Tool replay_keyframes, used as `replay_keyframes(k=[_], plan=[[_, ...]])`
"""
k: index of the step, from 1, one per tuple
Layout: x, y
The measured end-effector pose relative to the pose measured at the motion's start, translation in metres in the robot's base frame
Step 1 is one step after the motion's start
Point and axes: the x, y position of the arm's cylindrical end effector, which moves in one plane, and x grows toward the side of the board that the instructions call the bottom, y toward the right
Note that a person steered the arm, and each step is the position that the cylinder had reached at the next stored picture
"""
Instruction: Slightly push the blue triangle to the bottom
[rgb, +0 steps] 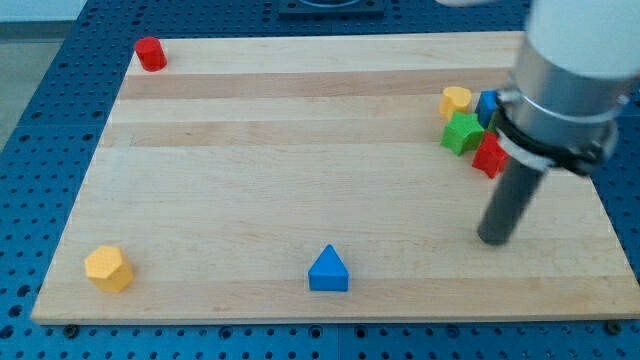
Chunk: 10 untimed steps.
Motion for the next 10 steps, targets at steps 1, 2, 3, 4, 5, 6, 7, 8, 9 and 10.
replay_keyframes(k=[1, 2, 3, 4, 5, 6, 7, 8, 9, 10], plan=[[0.056, -0.046], [0.058, -0.051], [0.059, -0.083], [0.058, -0.111], [0.058, -0.161], [0.058, -0.23], [0.038, -0.224], [0.008, -0.152], [0.004, -0.126], [0.004, -0.172]])
